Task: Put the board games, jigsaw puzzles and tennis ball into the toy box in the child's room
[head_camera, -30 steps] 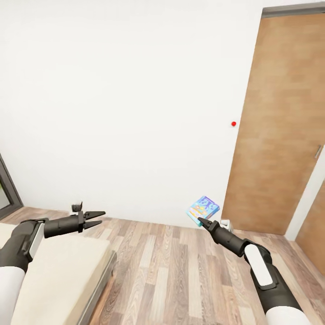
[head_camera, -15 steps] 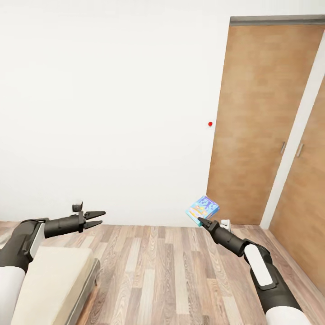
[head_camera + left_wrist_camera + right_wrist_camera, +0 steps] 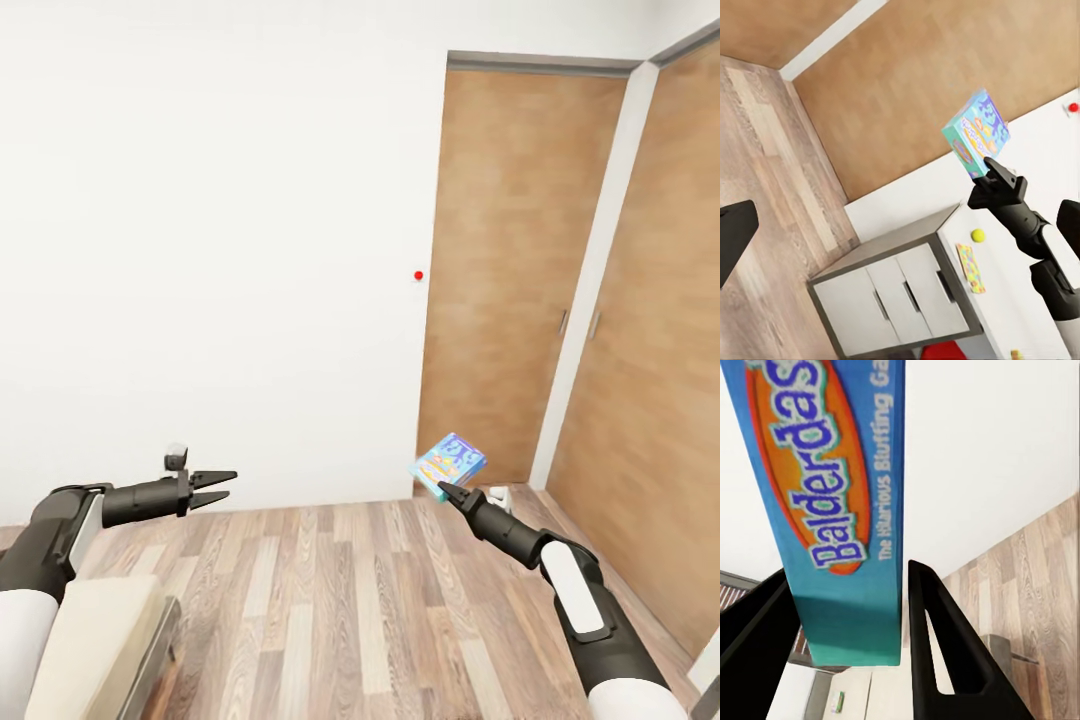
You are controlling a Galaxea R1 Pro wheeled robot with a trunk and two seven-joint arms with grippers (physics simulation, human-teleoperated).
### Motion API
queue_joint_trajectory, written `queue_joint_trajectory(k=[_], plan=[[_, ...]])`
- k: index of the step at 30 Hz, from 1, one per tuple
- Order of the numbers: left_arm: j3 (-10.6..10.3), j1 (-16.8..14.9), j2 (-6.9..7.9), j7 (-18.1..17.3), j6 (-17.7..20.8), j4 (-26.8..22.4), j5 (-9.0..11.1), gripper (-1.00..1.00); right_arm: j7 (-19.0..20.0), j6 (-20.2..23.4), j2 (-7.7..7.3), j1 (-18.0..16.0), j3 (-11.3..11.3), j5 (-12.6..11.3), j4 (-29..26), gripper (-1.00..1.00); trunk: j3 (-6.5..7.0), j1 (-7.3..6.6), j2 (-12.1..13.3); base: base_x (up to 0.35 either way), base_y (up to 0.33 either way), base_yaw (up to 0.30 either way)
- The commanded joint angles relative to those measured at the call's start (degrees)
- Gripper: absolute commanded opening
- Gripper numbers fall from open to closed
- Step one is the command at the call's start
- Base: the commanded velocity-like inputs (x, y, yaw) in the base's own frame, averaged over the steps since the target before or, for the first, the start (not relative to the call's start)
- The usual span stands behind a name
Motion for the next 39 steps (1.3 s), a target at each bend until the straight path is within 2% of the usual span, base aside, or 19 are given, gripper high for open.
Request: queue_joint_trajectory(k=[1, 31, 35, 39], plan=[[0.0, 0.0, 0.03, -0.1, 0.6, 0.0, 0.1, 1.0, 0.2, 0.4, -0.02, 0.0, -0.1, -0.3, 0.0, -1.0, 0.0, 0.02, 0.0, 0.0, 0.0, -0.279], [0.1, 0.0, 0.23, -0.2, 0.6, 0.0, 0.2, 1.0, 1.6, 0.6, -0.42, 0.0, -0.5, -0.9, -0.3, -1.0, 0.77, 0.02, 0.0, 0.0, 0.0, -0.279], [0.2, 0.0, 0.31, -0.4, 0.6, 0.0, 0.2, 1.0, 2.5, 0.8, -0.47, 0.4, -0.6, -0.9, -1.1, -1.0, 0.89, 0.02, 0.0, 0.0, 0.0, -0.279], [0.2, 0.0, 0.48, -0.5, 0.7, 0.0, 0.1, 1.0, 3.8, 1.6, -0.62, 2.0, -0.7, -1.0, -4.9, -1.0, 1.03, 0.02, 0.0, 0.0, 0.0, -0.278]])
